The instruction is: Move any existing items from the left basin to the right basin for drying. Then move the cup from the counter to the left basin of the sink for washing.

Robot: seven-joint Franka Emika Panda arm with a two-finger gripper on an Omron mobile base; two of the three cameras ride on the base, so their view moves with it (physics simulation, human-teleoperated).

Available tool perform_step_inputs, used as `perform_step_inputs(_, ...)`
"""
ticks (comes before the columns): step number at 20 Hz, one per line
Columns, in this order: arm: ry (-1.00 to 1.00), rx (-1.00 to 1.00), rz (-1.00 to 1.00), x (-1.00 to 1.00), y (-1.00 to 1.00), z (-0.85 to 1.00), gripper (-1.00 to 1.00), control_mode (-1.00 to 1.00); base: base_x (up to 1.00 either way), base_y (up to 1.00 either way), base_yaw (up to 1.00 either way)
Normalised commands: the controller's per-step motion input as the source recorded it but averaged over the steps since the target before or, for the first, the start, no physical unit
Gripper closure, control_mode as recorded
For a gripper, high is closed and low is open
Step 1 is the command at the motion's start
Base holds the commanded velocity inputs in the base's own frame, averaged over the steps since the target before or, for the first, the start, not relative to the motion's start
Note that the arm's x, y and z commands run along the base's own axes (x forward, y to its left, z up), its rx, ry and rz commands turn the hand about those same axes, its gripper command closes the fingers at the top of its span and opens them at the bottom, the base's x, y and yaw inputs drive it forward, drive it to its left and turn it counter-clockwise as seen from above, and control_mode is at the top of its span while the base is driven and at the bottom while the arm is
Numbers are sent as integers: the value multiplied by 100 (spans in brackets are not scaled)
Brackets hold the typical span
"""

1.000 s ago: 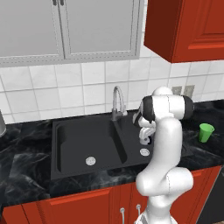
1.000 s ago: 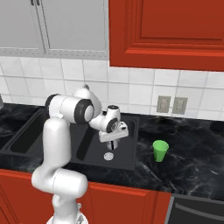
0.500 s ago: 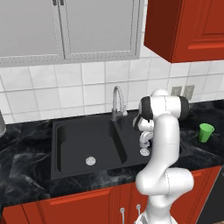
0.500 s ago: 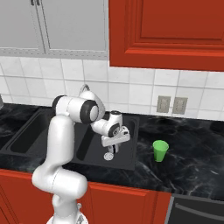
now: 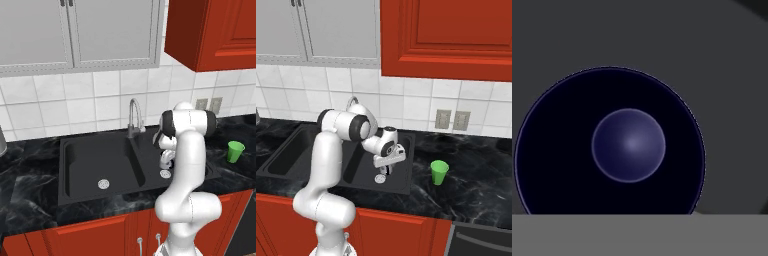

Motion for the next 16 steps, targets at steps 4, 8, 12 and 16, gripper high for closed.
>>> perform_step_inputs(4, 0, 0, 0, -16, 0, 15, -100, -100, 0, 0, 0)
perform_step_inputs(8, 0, 0, 0, -27, 0, 46, -100, -100, 0, 0, 0)
perform_step_inputs(12, 0, 0, 0, -27, 0, 80, -100, -100, 0, 0, 0)
perform_step_inputs(16, 0, 0, 0, -43, 0, 69, -100, -100, 0, 0, 0)
